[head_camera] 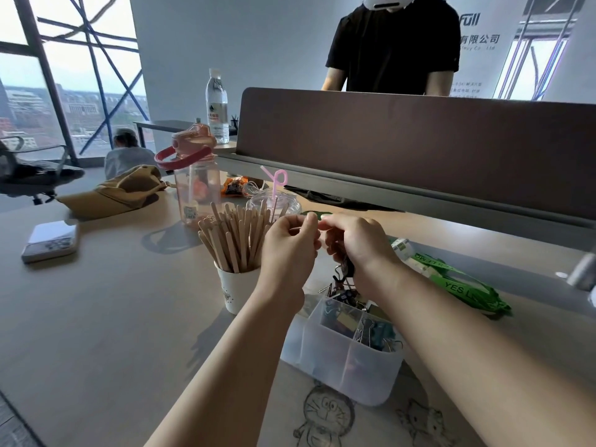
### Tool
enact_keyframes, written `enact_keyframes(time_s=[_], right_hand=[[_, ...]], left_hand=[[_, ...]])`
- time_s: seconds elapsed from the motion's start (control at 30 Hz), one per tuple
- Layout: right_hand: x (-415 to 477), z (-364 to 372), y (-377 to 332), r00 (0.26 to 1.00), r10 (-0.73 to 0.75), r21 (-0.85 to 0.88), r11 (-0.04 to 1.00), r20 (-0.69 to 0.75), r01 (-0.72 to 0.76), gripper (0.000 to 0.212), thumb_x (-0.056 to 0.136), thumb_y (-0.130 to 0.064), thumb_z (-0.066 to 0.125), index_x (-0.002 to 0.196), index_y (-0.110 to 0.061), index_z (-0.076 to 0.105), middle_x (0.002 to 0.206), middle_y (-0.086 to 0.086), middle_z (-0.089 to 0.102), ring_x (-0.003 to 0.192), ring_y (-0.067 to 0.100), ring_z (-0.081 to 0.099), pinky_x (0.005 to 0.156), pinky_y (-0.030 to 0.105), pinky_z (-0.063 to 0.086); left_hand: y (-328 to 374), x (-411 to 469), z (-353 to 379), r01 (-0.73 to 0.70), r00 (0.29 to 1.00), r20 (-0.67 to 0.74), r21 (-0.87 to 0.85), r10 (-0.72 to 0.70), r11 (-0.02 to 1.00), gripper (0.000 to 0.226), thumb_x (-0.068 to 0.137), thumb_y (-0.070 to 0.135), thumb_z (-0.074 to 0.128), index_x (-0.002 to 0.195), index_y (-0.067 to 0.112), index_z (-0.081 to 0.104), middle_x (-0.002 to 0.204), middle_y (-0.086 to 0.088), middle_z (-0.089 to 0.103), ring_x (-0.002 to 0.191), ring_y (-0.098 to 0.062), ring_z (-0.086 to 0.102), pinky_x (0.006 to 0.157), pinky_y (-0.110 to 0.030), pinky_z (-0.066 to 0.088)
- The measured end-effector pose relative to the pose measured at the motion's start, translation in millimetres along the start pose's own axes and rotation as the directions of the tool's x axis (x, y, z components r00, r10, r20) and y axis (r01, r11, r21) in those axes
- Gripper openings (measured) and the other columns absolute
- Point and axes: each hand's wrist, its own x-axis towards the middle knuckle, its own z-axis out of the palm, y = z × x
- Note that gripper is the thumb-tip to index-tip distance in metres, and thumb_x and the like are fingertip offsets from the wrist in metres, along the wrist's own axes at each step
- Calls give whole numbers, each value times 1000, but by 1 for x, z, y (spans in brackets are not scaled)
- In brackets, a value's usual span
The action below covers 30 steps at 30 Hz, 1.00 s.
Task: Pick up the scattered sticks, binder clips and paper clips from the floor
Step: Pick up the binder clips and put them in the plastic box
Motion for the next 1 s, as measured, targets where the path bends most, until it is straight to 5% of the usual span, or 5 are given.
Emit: enact_keyframes(time_s=[0.3,0.43,0.73,0.87,1.0], right_hand=[[-1,-9,2,999,27,-10,1000,32,-26,20,85,-18,58,71,-9,69,54,-1,58,56,17,53,53,28,39],[3,-13,6,999,5,-37,999,34,-4,20,85,-19,56,74,-11,71,58,-1,59,61,19,54,62,32,40],[-1,-21,5,999,22,-2,1000,-26,-22,18,84,-16,57,79,-5,70,58,1,56,60,17,51,66,33,41],[-2,-23,2,998,38,16,999,-47,-37,16,83,-13,58,79,-3,70,54,0,56,57,17,51,64,33,41],[-4,-24,2,997,43,13,999,-64,-42,16,81,-12,58,81,-1,69,54,0,56,56,16,50,59,30,41]], left_hand=[[3,-2,0,26,995,99,-36,-23,999,5,92,13,58,93,8,60,77,-2,61,69,-11,53,62,-19,43],[2,-3,-2,-3,996,84,18,2,1000,5,91,9,61,95,7,60,83,-8,63,75,-16,59,73,-29,51],[5,-8,0,-108,993,48,52,106,993,20,83,24,71,78,8,60,59,-1,54,63,-20,46,61,-31,42],[6,-8,1,-78,996,39,8,78,997,33,89,35,63,76,5,63,51,6,55,61,-16,47,69,-33,44],[10,-7,3,-72,997,14,-77,73,994,32,95,29,56,74,5,61,57,-1,51,58,-12,47,60,-25,44]])
